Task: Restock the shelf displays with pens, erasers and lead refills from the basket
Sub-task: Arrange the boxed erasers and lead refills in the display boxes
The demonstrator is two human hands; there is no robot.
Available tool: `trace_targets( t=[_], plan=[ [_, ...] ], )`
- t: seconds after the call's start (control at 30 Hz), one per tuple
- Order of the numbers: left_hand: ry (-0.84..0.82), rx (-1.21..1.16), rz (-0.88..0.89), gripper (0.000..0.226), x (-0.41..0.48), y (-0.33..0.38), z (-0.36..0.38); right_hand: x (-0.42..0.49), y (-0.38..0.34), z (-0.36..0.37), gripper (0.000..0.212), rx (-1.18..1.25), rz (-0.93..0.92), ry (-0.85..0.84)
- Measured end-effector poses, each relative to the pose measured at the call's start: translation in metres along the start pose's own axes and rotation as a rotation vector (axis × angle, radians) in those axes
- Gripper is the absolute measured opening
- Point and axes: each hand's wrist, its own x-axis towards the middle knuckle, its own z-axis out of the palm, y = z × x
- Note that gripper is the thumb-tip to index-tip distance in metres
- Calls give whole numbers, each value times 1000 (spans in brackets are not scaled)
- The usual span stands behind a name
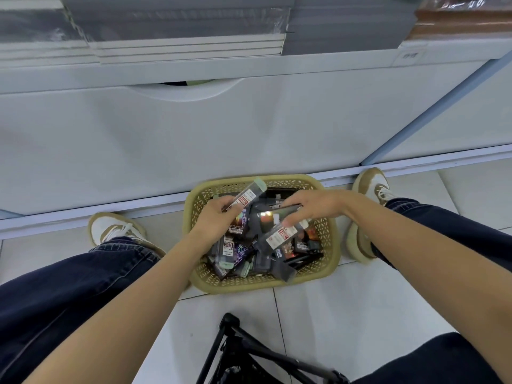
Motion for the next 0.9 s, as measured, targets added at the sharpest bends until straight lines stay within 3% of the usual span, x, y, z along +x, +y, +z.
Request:
trace_targets(
  t=[0.1, 0.27, 0.47, 0.57, 0.77, 0.9],
  plan=[
    [-151, 59, 17, 14, -6, -1, 2, 8, -3, 9, 43, -4, -54, 76],
    [-272, -43, -13, 22, -13, -6, 1, 11, 1, 10, 19, 205, -177, 240],
    [-505, -215, -296, 17, -20, -12, 7, 21, -4, 22, 24, 229, -259, 211],
    [-656, -328, -383, 57, -20, -16, 5, 25, -13, 31, 30, 265, -286, 171],
    [-464, -569, -325, 48, -23, -21, 18, 25, -28, 36, 59, 283, -283, 375],
    [-331, -584, -234, 45, -22, -8, 20, 24, -31, 35, 62, 335, -298, 531]
  ],
)
